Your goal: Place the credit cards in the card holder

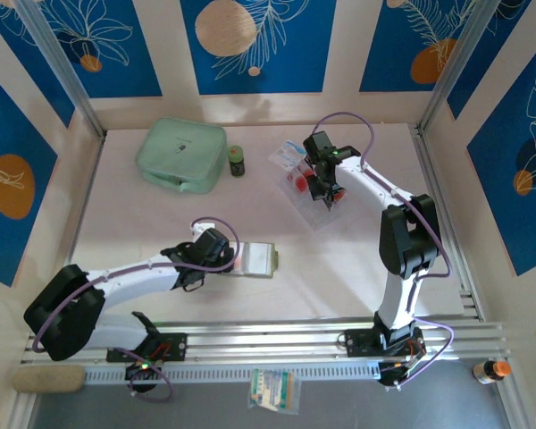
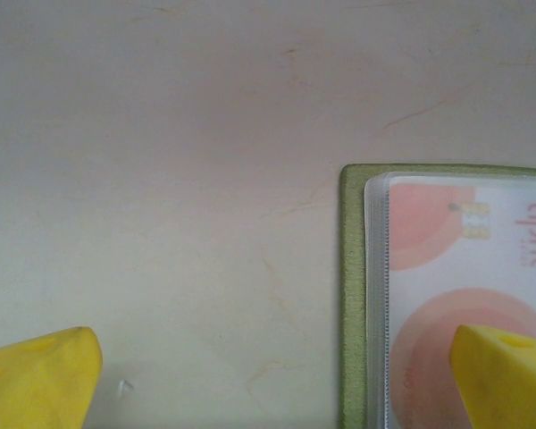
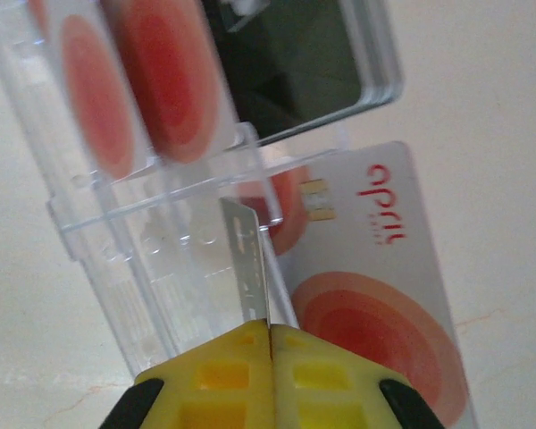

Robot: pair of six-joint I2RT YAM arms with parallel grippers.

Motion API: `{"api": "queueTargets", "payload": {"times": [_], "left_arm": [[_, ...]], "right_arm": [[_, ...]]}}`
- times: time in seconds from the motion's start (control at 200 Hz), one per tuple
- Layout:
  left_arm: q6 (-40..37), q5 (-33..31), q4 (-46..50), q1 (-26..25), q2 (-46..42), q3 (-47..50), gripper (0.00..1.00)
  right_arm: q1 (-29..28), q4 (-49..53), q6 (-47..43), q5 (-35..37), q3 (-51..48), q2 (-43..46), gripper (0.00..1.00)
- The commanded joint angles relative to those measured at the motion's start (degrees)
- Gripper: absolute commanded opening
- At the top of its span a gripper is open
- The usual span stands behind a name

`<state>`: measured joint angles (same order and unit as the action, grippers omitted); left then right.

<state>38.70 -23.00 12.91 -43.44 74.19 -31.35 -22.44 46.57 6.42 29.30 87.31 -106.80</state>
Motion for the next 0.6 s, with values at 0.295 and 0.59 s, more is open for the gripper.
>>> {"api": "queueTargets", "payload": {"times": [0.295, 0.59], "left_arm": [[-1.24, 0.23, 5.05, 0.59, -3.34, -4.61, 1.0], [-2.74, -0.17, 10.52, 1.03, -2.87, -9.53, 1.0]], "right_arm": [[-3.93, 0.79, -4.15, 0.55, 0.4, 7.16, 0.0], [-7.05, -2.58, 7.59, -11.02, -4.36, 18.55, 0.0]]}}
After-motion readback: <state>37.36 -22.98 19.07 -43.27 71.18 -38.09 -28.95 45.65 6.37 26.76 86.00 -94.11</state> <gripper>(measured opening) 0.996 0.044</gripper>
